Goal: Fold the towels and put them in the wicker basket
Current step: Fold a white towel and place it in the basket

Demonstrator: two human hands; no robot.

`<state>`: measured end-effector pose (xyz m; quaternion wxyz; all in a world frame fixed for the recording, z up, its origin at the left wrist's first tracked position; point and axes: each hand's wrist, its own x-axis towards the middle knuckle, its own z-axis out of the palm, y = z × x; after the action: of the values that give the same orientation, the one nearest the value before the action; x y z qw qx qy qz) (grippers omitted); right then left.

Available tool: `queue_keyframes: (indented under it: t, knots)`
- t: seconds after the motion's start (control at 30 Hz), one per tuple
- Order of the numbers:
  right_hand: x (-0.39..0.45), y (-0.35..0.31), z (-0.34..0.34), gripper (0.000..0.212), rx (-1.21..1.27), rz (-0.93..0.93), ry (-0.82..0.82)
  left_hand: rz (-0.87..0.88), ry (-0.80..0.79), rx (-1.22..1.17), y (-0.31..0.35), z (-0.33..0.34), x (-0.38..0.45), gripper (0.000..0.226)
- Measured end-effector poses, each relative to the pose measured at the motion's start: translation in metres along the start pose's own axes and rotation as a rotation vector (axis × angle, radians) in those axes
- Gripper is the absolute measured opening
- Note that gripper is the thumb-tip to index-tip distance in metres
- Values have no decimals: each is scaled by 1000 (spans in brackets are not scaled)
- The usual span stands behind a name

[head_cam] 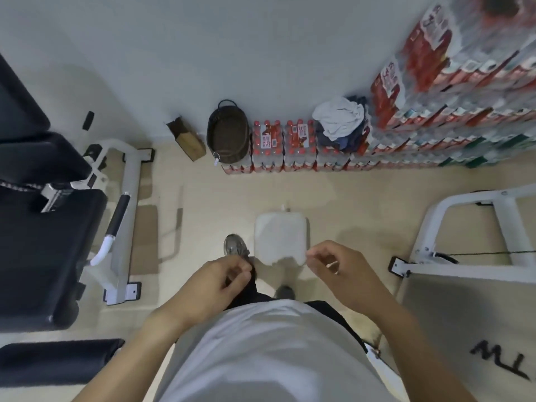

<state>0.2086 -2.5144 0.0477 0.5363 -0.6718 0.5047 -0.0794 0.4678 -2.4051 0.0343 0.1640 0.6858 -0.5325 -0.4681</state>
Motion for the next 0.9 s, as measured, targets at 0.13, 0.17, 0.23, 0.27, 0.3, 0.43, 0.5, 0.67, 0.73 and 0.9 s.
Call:
queue_keyframes:
  t: [0.13,0.17,0.23,0.27,0.3,0.43,0.5,0.67,0.73,0.9]
  knots:
    - [88,-20,-33,8,-4,11,7,30,-22,56,4,-51,92,12]
    - [107,-26,-43,7,-2,22,21,38,-41,81,7,-65,116,12]
    - [141,-39,-64,7,-1,54,49,61,-64,126,18,-96,163,13]
    - [156,-45,-74,8,0,64,65,81,-74,143,26,-110,187,13]
    - [171,-49,-85,9,2,62,85,108,-88,163,36,-123,212,12]
    - [229,-57,-137,8,-22,76,99,190,-163,262,88,-161,307,12]
    - [262,-51,-170,7,-26,59,98,225,-151,267,116,-166,356,16]
    - [364,-4,-256,15,-19,19,15,252,-129,286,176,-133,480,21]
    - [405,18,-287,13,-13,90,-57,179,-137,196,193,-114,527,21]
    - [504,97,-335,13,-44,210,-61,33,-224,84,192,-57,656,18]
